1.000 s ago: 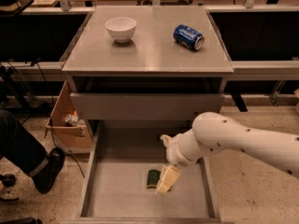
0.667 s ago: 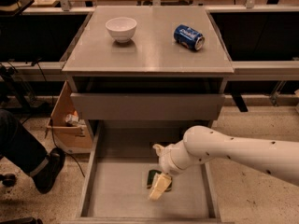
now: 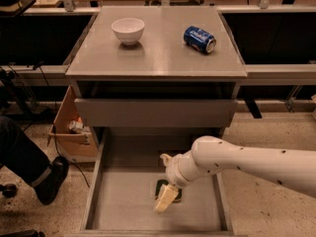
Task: Pick sponge from middle drawer and place on counter
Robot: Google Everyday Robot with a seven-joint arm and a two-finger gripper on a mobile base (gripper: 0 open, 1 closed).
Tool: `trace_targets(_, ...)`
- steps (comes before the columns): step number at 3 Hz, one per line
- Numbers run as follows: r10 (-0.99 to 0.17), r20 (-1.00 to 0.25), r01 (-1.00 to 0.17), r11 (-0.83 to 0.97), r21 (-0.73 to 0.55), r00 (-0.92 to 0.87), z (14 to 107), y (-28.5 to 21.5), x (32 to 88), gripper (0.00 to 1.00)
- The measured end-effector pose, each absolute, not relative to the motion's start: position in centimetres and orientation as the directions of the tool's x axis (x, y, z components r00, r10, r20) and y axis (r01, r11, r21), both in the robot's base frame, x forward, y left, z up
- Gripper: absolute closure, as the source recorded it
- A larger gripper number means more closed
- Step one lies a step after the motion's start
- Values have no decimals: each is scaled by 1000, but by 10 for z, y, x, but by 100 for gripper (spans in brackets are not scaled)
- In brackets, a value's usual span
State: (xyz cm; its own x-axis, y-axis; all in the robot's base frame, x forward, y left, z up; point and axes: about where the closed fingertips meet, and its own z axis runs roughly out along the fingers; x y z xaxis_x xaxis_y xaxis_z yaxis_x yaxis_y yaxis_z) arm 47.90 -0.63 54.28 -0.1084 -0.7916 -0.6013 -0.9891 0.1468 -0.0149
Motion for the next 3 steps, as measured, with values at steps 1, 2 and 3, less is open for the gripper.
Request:
trace_targets(1, -787, -601, -983, 185, -9, -142, 518, -1, 489, 0)
trace_targets(2, -782, -600, -977, 211, -2, -168, 489, 0, 506, 0)
trace_targets(3, -768, -601, -969, 245, 41, -220, 448, -1, 519, 0)
